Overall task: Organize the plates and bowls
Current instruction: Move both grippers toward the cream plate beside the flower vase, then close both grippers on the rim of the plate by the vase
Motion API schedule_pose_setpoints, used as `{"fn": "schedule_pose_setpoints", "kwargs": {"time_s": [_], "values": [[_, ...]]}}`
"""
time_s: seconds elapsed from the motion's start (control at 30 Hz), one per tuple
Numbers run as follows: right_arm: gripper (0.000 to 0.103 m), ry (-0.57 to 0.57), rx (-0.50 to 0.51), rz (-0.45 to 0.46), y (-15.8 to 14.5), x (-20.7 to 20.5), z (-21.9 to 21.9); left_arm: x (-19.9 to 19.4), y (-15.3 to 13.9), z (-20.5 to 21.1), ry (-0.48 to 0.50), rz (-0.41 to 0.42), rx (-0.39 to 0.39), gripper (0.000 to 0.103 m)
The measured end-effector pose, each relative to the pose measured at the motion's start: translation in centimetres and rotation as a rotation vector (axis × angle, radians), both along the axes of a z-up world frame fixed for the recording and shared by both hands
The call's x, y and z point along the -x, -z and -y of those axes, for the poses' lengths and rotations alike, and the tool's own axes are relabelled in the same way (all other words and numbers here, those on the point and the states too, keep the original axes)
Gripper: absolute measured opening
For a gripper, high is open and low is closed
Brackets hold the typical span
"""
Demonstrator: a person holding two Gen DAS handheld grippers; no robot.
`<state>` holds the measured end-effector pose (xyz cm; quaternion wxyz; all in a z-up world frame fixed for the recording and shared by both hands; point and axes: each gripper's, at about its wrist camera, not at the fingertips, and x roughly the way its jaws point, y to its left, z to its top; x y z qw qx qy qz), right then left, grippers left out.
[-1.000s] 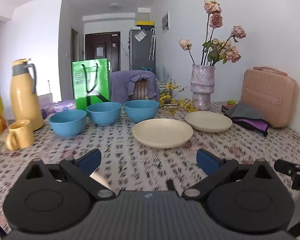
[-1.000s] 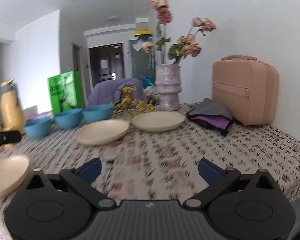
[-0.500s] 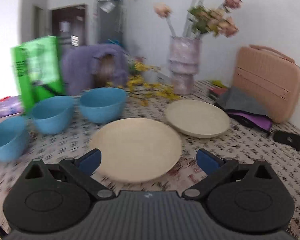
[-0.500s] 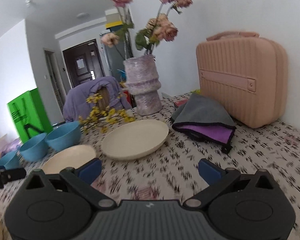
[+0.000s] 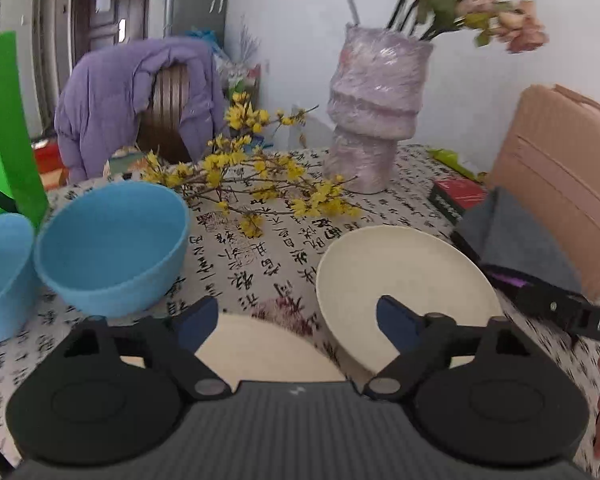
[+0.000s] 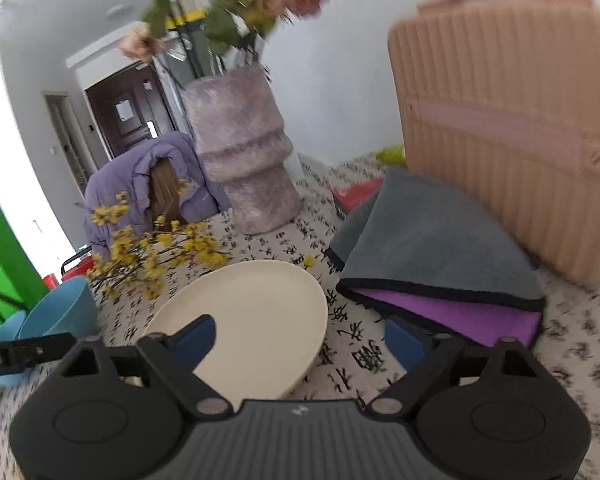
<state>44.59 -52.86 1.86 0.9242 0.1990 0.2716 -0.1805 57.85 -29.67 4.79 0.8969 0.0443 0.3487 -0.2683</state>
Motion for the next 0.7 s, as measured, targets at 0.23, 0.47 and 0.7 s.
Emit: {"fn": "schedule_pose_setpoints", "kwargs": {"time_s": [0.23, 0.47, 0.7], "values": [[0.072, 0.006, -0.059, 0.021, 2.9, -3.3, 1.9, -4.9, 2.1, 3.6, -0.002, -0.069, 0.007, 0.058], [0.048, -0.023, -0.101, 0.128, 5.1, -2.9, 3.0, -7.0, 4.8, 5.9, 0.052, -0.103, -0.027, 0.036], [0.028, -0.032, -0.083, 0.057, 5.9, -3.6, 3.3, -7.8, 5.8, 7.0, 0.071, -0.121, -0.047, 0.016]]}}
